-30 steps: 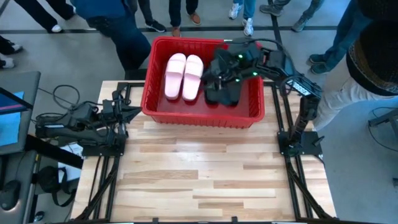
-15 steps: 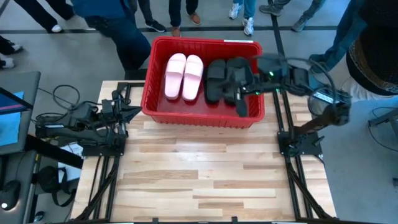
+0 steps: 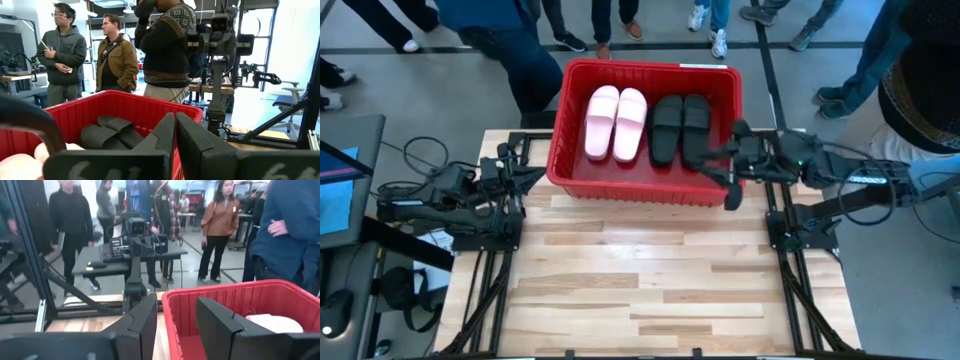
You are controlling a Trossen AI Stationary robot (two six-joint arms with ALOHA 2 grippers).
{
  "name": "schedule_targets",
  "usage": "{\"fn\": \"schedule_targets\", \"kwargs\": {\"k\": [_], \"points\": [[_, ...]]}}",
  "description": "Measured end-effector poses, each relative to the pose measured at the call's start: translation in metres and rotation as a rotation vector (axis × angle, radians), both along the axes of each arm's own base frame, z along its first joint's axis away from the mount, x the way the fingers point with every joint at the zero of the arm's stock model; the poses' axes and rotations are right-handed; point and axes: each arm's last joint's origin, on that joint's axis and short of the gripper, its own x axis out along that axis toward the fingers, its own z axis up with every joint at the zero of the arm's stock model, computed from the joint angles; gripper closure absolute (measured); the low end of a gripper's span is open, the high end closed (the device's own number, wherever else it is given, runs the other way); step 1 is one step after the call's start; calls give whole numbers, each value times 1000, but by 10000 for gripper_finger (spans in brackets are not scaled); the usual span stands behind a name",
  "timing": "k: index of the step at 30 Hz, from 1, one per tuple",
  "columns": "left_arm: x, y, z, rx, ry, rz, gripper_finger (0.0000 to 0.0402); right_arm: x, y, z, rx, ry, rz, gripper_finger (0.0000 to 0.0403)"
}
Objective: Pick and place slides into bin
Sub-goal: Return to Home Position
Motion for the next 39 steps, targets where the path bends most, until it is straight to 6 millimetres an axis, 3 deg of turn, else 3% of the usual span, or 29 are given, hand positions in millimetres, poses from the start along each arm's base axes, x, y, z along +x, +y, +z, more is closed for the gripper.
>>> {"fn": "schedule_targets", "kwargs": {"k": [9,18,24,28,39], "points": [[0,-1,0,-13,-6,-44,398,-18,14,-53,125,12,31,282],[1,-2,-4,-57,19,-64,398,-35,24,-79,178,33,56,282],[1,-1,-4,-111,9,-50,398,-57,22,-77,244,-44,-81,282],[1,-1,-14,-94,111,-37,398,-66,20,-82,307,2,-96,282],[2,-3,-18,-15,175,-110,398,-68,22,-90,197,97,-61,282]]}}
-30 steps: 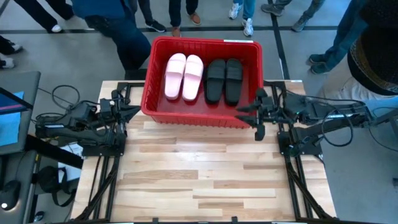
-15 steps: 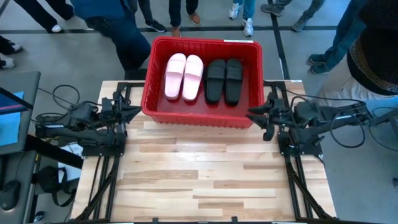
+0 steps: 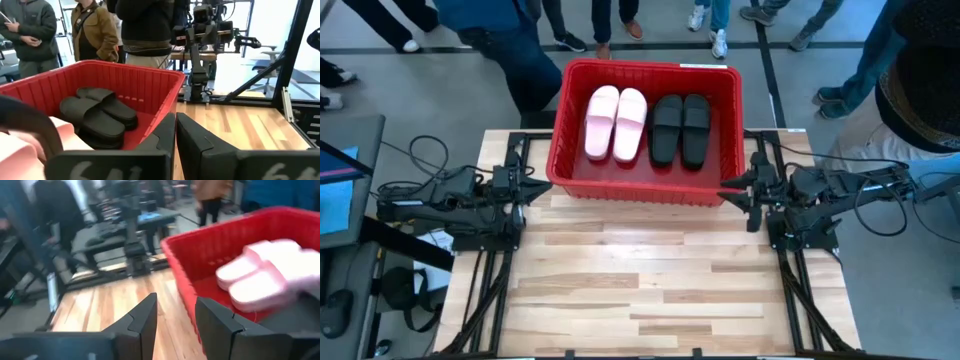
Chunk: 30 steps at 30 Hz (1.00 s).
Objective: Pick and place slides into bin
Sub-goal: Return to Home Position
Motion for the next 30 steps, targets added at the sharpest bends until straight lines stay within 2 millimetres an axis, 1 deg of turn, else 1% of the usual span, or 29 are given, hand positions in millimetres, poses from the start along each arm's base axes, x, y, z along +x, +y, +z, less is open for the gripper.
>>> {"fn": "schedule_targets", "kwargs": {"k": [3,5,7,10,16,18,22,24,28,30], "points": [[0,0,0,35,10,-7,398,0,7,2,-119,-1,139,282],[0,-2,0,85,16,-64,398,0,10,4,-177,-27,170,282],[0,-3,3,109,-10,-95,398,-3,10,4,-213,-56,142,282],[0,-3,6,137,-38,-93,398,-8,8,-2,-243,-110,84,282],[2,-3,6,152,-63,-83,398,-15,5,-24,-257,-196,13,282],[5,-3,-2,165,-101,-85,398,-17,5,-28,-260,-212,2,282],[11,-4,-26,160,-197,-82,398,-18,4,-36,-261,-213,-3,282],[12,-4,-37,155,-206,-85,398,-18,4,-38,-263,-205,-6,282],[11,-4,-51,148,-218,-110,398,-18,4,-43,-265,-196,-23,282],[10,-4,-56,146,-224,-116,398,-18,4,-50,-257,-199,-25,282]]}}
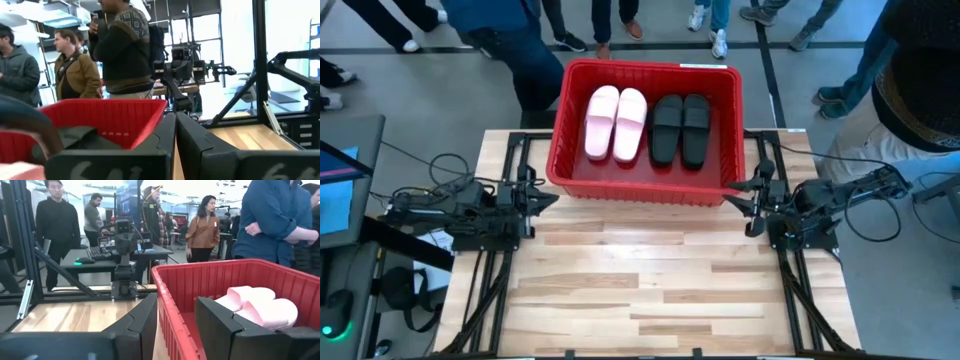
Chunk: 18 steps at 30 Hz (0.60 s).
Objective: Pick and place slides into bin
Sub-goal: Return to Home Position
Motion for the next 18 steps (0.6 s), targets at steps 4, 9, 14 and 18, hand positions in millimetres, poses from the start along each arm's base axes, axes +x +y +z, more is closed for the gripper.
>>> {"fn": "schedule_targets", "kwargs": {"k": [4,9,14,18], "points": [[-3,0,-13,-3,-20,-16,398,-3,-1,-18,11,-68,-14,282],[-10,-2,-20,9,-72,-59,398,-10,-2,-38,23,-119,-11,282],[-9,-3,-26,11,-45,-69,398,-14,-3,-53,56,-128,-23,282],[-9,-3,-27,15,-40,-79,398,-17,-4,-56,47,-152,-14,282]]}}
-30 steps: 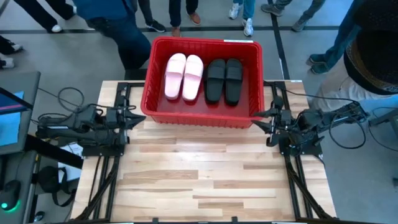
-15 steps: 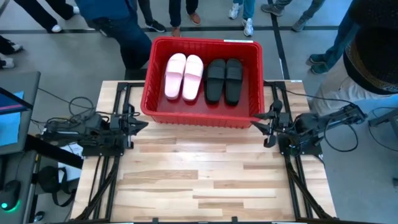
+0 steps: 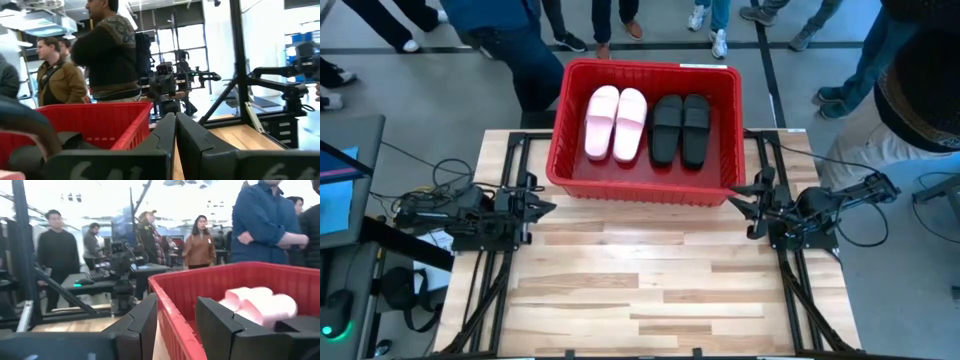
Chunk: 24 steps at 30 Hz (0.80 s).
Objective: Pick and place slides into bin
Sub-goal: Return to Home Position
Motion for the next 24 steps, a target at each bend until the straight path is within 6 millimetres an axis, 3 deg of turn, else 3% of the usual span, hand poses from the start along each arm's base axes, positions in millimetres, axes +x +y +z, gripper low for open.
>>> {"fn": "schedule_targets", "kwargs": {"k": [24], "points": [[-1,-5,3,58,-39,-161,398,-6,-7,-27,-6,-66,212,282]]}}
